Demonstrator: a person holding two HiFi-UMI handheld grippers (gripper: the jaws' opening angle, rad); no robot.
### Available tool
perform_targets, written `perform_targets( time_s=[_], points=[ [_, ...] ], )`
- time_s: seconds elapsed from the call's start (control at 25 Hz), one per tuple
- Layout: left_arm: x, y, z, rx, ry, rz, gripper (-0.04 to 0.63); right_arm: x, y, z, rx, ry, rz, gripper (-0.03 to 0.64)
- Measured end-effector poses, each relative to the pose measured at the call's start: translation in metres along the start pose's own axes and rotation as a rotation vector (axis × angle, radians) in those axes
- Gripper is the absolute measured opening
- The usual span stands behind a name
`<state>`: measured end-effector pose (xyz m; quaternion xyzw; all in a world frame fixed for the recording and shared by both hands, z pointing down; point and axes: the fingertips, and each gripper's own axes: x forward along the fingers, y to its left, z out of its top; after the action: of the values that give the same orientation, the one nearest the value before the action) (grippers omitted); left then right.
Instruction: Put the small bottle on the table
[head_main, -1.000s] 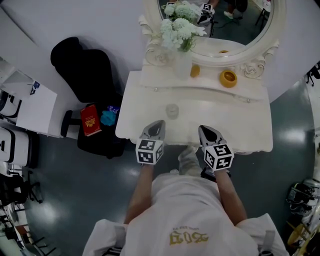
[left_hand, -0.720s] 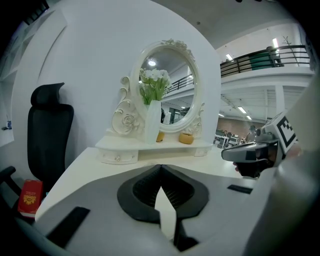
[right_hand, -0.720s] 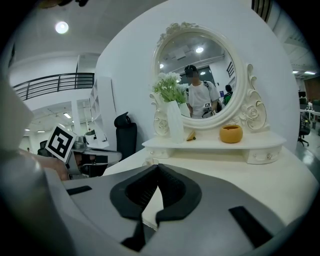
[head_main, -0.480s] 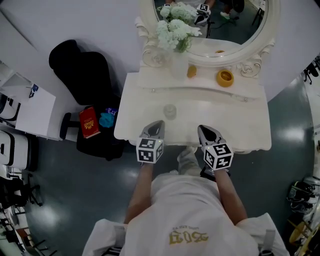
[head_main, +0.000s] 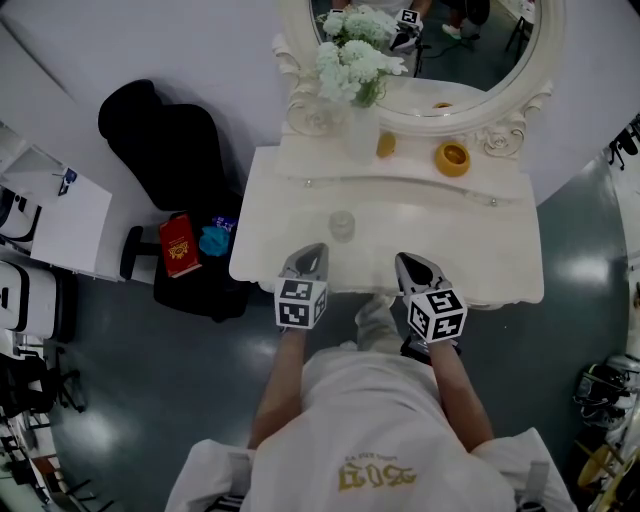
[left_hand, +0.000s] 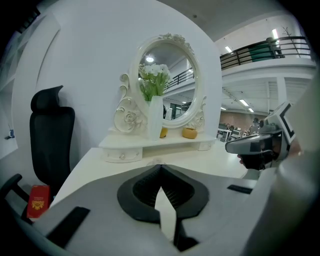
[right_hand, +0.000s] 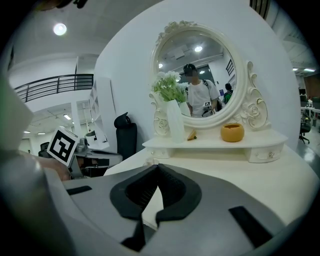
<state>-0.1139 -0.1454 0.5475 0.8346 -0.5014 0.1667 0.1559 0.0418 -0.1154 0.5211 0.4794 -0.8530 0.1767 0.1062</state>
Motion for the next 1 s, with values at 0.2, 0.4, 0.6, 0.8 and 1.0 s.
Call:
perform_targets(
  time_s=[0.2,0.4,0.6,0.8,1.0],
  points=[
    [0.000,0.003,0.001,0.004,-0.017,0.004,0.014,0.003,0.001,-0.001,-0.007,0.008,-0.003,0.012],
    [-0.003,0.010,0.002,-0.039,-0.048,0.014,0.014,0.004,0.001,-0.001,0.002,0.004,-0.001,0.013],
    [-0.009,0.008,0.002,-0.060,-0.054,-0.023,0.014,0.005,0.004,-0.003,0.003,0.009,0.004,0.013],
    [-0.013,0.003,0.000,-0.100,-0.053,-0.085,0.015,0.006,0.008,-0.003,0.003,0.011,0.009,0.014],
    [-0.014,0.010,-0.002,-0.064,-0.050,-0.046,0.015,0.008,0.007,-0.001,-0.001,0.006,0.011,0.014]
  ],
)
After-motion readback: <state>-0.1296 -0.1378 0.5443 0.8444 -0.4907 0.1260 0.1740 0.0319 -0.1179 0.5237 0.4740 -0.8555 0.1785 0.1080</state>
